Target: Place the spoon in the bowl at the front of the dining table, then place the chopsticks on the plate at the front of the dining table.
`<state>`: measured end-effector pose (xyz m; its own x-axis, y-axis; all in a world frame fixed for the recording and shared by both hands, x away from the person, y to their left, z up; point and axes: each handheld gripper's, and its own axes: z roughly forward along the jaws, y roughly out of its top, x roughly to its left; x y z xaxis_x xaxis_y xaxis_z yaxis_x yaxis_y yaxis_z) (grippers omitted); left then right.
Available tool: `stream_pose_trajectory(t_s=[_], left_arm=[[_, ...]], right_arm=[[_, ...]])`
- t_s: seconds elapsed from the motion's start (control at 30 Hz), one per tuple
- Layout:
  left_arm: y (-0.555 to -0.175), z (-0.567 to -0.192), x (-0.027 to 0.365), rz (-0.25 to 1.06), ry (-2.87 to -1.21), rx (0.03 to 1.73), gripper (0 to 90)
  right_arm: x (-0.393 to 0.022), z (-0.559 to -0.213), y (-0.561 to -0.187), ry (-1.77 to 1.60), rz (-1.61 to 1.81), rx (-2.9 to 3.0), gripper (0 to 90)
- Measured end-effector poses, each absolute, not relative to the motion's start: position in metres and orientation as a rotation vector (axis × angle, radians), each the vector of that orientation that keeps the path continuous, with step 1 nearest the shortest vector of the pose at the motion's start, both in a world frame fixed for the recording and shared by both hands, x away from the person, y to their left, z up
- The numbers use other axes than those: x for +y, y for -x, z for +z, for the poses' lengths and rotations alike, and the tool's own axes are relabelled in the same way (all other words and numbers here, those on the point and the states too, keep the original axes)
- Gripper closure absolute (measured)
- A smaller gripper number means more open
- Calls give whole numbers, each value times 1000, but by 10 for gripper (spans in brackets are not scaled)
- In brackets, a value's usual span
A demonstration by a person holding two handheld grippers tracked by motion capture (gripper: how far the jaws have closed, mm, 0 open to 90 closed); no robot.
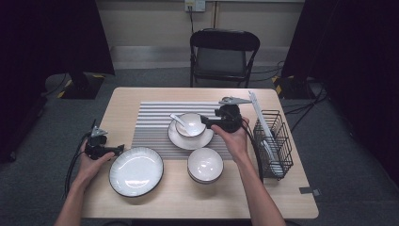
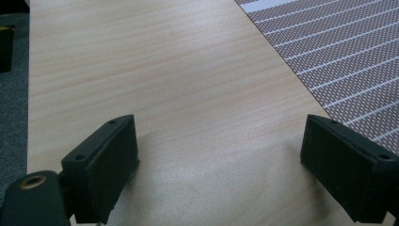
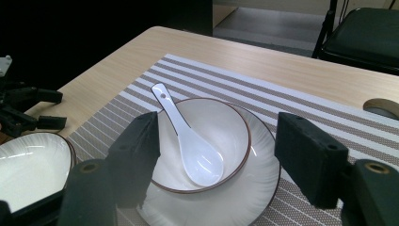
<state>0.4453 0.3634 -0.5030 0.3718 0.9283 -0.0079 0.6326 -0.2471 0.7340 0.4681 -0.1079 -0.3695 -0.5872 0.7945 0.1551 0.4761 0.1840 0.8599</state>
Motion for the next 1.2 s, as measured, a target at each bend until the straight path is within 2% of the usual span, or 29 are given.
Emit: stream_pose_trajectory(t_s=[1.2], left_arm=[[-445, -503, 363, 579, -1980, 1344, 111]], right_arm=[[-153, -357, -447, -1241, 1353, 2057, 336]])
